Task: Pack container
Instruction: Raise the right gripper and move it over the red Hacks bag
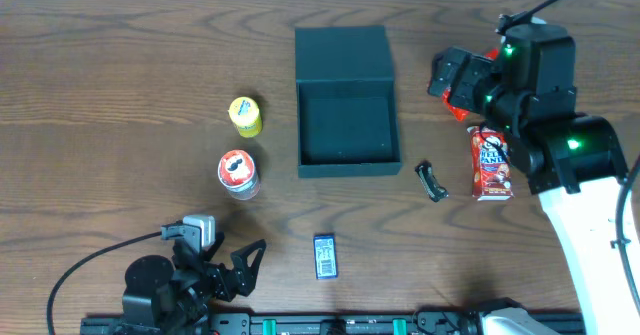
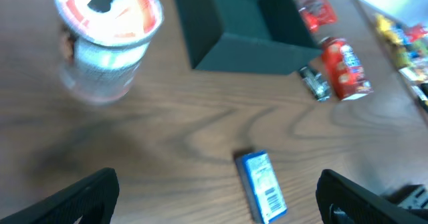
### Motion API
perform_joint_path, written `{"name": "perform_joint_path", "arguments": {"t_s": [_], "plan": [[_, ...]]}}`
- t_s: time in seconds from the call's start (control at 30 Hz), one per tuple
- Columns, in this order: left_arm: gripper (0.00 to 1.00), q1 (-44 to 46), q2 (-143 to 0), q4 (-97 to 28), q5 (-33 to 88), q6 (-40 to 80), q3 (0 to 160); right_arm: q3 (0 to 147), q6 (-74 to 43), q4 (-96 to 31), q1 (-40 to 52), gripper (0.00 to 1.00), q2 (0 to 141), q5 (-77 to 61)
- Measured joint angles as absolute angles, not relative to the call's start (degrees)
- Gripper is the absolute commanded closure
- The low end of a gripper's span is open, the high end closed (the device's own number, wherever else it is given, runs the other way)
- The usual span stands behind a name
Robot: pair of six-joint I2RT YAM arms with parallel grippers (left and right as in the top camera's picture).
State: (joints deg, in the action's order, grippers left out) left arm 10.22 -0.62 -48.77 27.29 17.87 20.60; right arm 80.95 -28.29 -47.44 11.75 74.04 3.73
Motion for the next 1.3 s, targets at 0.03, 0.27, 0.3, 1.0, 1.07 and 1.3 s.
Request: {"name": "perform_joint_path", "arguments": {"t_s": [0.03, 0.27, 0.3, 1.0, 1.07, 1.3], "plan": [[0.05, 10.24, -0.62, -49.87, 26.13, 17.98, 21.30, 80.95, -28.29, -47.40, 11.75, 0.01, 74.24, 3.55], [0.05, 10.24, -4.03, -52.12, 16.29, 18.06, 31.27, 81.21, -30.74, -46.26, 8.19, 0.01, 74.52, 2.61], [0.05, 10.24, -5.34, -52.14, 15.59, 18.13, 32.01, 81.60, -32.45, -46.87, 6.94, 0.01, 74.70, 2.55], [0.05, 10.24, -16.40, -52.49, 13.32, 18.24, 32.67, 122.74, -58.46, -67.66, -9.06, 0.01, 117.01, -6.11], [0.05, 10.24, -16.40, -52.51, 13.32, 18.24, 32.67, 122.87, -59.07, -67.48, -9.06, 0.01, 120.55, -6.70], [0.05, 10.24, -16.40, -52.51, 13.76, 18.24, 32.67, 122.87, -57.78, -66.39, -9.06, 0.01, 127.13, -8.43]]}}
